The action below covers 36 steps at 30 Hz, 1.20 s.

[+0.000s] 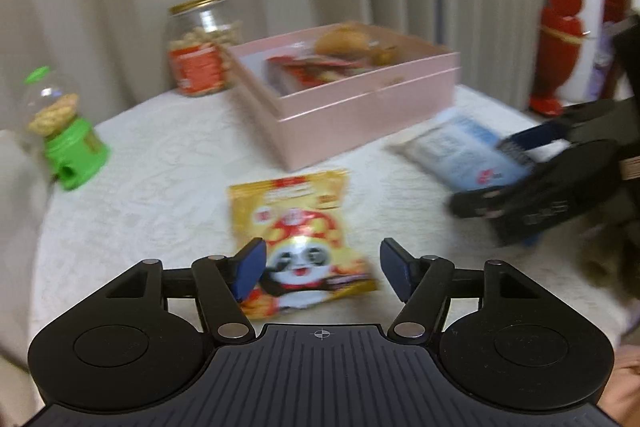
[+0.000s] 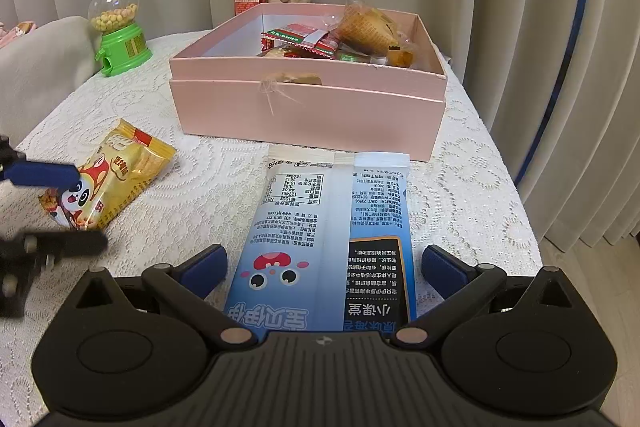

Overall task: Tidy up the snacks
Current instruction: 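Grasp the yellow panda chips bag with the left tool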

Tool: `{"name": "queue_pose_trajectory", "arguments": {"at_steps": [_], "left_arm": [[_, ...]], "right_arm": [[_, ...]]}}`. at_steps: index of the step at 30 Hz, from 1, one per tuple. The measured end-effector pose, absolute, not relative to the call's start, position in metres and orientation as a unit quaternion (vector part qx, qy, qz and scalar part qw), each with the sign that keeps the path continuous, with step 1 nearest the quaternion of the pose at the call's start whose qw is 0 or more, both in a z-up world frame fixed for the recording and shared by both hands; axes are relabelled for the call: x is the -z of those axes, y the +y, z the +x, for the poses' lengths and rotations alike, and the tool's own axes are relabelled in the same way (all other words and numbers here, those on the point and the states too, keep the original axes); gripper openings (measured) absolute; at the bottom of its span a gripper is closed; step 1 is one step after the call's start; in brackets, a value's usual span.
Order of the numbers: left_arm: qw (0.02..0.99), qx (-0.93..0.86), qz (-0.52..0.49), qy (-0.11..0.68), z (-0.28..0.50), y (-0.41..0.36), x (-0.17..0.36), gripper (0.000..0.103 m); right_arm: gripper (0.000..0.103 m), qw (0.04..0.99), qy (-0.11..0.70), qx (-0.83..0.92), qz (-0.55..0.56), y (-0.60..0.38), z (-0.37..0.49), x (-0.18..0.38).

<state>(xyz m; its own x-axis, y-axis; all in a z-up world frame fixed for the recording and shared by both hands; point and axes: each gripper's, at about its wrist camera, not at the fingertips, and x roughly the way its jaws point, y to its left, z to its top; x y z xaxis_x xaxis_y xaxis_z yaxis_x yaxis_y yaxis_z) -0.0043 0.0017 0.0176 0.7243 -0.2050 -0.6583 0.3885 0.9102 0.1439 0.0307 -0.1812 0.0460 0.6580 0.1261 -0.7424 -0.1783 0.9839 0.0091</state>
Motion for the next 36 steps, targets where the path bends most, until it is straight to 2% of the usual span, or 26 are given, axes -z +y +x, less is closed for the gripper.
{"name": "queue_pose_trajectory", "arguments": {"at_steps": [5,8,13,17,20,25,30,36], "left_arm": [[0.921,0.142,0.098,0.349,0.013,0.018,-0.011,0.071],[0.919,0.143,0.044,0.365,0.024,0.032,-0.006,0.080],[0.916,0.153,-0.022,0.369,0.027,0.049,-0.008,0.078],[0.921,0.159,-0.027,0.354,0.015,0.046,-0.018,0.055],[0.919,0.175,-0.022,0.352,0.003,0.039,-0.023,0.049],[0.917,0.185,-0.007,0.354,-0.005,0.028,-0.021,0.049],[0.915,0.174,-0.010,0.363,0.001,0.029,-0.015,0.062],[0.914,0.176,0.021,0.365,0.005,0.017,-0.010,0.066]], "right_arm": [[0.103,0.910,0.405,-0.084,-0.032,-0.181,0.031,-0.046],[0.103,0.910,0.405,-0.084,-0.032,-0.181,0.031,-0.046],[0.103,0.910,0.405,-0.085,-0.033,-0.182,0.030,-0.046],[0.103,0.909,0.406,-0.085,-0.033,-0.182,0.030,-0.047],[0.103,0.907,0.411,-0.089,-0.035,-0.182,0.032,-0.048],[0.103,0.905,0.414,-0.091,-0.037,-0.182,0.033,-0.049],[0.103,0.907,0.409,-0.089,-0.035,-0.181,0.032,-0.047],[0.103,0.909,0.406,-0.087,-0.034,-0.181,0.029,-0.046]]}}
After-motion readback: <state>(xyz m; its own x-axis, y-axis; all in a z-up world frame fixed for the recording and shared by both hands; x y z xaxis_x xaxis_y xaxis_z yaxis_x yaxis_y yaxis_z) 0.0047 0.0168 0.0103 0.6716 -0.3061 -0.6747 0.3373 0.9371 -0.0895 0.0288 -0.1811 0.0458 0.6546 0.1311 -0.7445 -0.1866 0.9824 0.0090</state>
